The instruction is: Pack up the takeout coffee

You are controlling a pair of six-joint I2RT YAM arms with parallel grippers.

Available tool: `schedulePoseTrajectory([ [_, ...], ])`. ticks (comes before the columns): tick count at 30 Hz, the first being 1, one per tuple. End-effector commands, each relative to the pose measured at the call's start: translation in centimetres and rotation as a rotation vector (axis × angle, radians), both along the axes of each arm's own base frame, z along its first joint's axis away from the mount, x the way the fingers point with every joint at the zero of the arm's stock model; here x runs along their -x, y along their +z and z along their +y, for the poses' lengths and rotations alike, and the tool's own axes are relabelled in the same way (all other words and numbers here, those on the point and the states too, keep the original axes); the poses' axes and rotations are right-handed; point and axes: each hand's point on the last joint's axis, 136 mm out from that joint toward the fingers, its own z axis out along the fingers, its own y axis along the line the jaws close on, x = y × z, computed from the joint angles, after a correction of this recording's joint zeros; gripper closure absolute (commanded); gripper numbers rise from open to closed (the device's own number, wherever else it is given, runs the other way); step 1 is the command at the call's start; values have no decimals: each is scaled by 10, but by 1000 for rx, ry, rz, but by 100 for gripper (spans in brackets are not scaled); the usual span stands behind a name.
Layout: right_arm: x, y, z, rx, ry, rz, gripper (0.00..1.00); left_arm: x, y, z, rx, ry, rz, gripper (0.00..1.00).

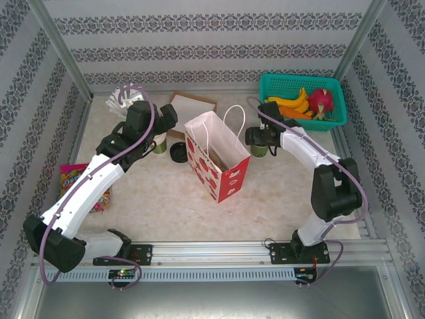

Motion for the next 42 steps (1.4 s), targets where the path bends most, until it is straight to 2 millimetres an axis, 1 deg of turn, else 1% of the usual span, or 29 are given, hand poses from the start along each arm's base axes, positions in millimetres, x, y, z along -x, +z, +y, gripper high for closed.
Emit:
schedulePoseTrajectory([
  [1,21,6,3,-30,-3,-7,15,-7,12,-7,3,-48,-30,0],
  [6,57,0,-5,-42,-16,10,14,-7,11,-9,7,-62,-29,0],
  [10,78,-7,-6,-62,-12,14,13,-7,11,-11,10,-71,-29,0],
  [15,100,-30,-8,-61,-16,53,12,-7,9,-12,7,-79,-26,0],
  [17,106,-37,-10,-53,-28,59,12,-7,9,-12,8,-77,-27,0],
  [19,108,-39,-10,-56,-25,51,12,-7,8,-12,7,-78,-25,0],
  [22,107,-33,-6,-65,2,41,9,-7,9,-12,7,-79,-29,0],
  [27,104,-7,-1,-84,57,24,2,-7,10,-12,2,-78,-27,0],
  [32,104,10,4,-174,76,19,2,-5,12,-9,-2,-73,-28,0],
  [35,106,17,2,-167,84,31,2,-4,13,-8,-10,-70,-31,0],
  [38,110,19,-7,-110,69,80,2,-4,14,-6,-21,-62,-31,0],
  [42,111,16,-17,-73,52,122,2,-5,13,-4,-30,-55,-28,0],
])
